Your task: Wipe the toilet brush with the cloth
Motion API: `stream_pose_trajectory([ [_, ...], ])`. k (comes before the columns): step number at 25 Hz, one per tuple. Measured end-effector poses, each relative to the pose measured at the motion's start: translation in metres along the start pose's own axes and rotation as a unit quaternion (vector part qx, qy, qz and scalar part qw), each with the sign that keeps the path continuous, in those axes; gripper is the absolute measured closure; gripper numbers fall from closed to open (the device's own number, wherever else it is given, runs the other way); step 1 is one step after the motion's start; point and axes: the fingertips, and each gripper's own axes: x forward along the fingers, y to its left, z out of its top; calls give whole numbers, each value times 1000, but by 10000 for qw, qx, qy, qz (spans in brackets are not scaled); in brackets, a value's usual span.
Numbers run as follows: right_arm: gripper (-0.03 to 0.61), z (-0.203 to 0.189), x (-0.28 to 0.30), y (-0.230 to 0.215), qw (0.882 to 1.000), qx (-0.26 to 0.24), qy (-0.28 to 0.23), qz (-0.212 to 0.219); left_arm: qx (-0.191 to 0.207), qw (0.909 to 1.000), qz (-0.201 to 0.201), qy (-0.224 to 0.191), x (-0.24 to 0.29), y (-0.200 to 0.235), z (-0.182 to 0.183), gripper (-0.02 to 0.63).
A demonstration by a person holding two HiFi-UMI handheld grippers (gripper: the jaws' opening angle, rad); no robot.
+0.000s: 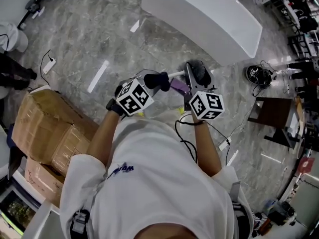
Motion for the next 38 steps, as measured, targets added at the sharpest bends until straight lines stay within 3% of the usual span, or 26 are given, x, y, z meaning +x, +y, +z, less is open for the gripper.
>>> stream_pose_trajectory([
  [38,362,11,-1,-21,9996,99,-167,-219,73,10000,46,39,-8,10,-11,528],
])
